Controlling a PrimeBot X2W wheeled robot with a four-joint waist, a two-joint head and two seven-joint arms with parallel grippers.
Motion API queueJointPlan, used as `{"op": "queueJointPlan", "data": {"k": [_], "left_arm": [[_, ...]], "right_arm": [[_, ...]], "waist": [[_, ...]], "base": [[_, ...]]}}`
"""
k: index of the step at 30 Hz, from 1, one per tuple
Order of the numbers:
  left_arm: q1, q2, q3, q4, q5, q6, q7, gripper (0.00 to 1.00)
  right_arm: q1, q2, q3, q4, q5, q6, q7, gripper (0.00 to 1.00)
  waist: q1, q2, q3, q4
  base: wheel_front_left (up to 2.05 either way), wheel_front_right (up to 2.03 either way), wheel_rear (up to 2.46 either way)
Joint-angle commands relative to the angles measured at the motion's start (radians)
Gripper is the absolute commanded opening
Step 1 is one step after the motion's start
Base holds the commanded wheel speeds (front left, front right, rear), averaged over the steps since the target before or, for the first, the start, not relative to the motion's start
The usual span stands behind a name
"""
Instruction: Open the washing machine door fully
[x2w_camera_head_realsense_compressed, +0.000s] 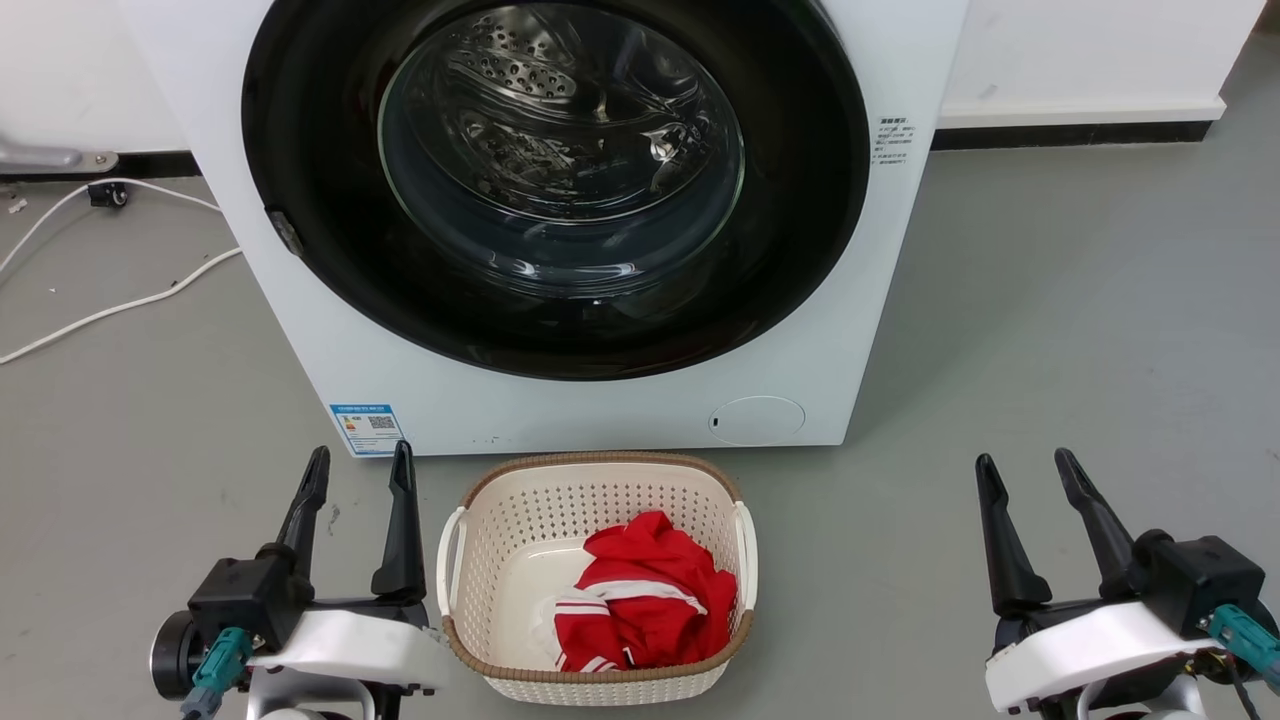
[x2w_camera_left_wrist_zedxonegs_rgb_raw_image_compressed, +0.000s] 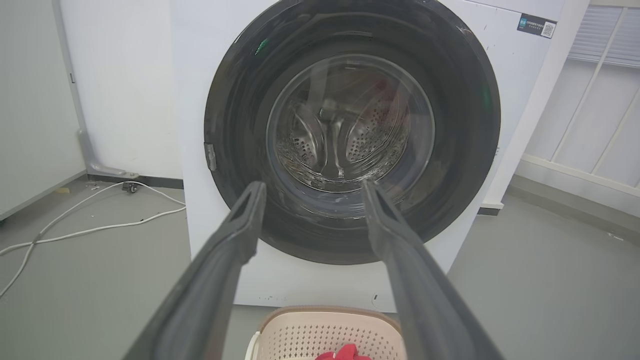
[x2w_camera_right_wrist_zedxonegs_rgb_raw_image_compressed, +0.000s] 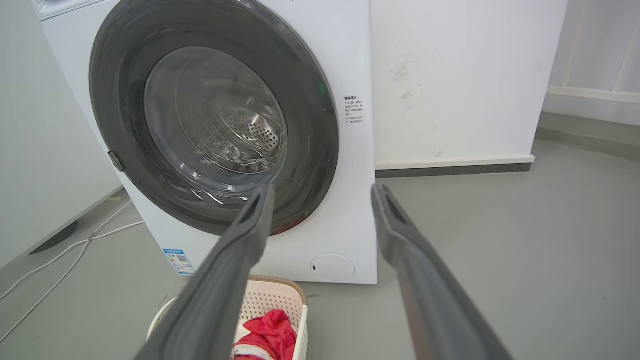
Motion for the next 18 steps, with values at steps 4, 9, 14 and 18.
{"op": "queueJointPlan", "data": {"k": [4,9,14,18], "left_arm": [[0.009,0.003,-0.002,-0.015,0.048,0.007,-0.014,1.0],[0.013,0.002,-0.004,-0.019,0.083,0.011,-0.023,1.0],[0.017,0.001,-0.006,-0.02,0.118,0.012,-0.031,1.0],[0.018,0.001,-0.007,-0.019,0.144,0.014,-0.039,1.0]], "right_arm": [[0.001,0.003,0.007,-0.012,-0.035,0.0,-0.01,1.0],[0.001,0.003,0.011,-0.01,-0.06,0.0,-0.016,1.0],[0.003,0.004,0.016,-0.013,-0.082,0.0,-0.023,1.0],[0.006,0.004,0.018,-0.013,-0.098,0.0,-0.032,1.0]], "waist": [[0.0,-0.0001,0.0,-0.001],[0.0,-0.0001,-0.001,-0.001],[0.0,-0.0001,-0.001,-0.001],[0.0,-0.0001,-0.001,-0.001]], "base": [[0.0,0.0,0.0],[0.0,0.0,0.0],[0.0,0.0,0.0],[0.0,0.0,0.0]]}}
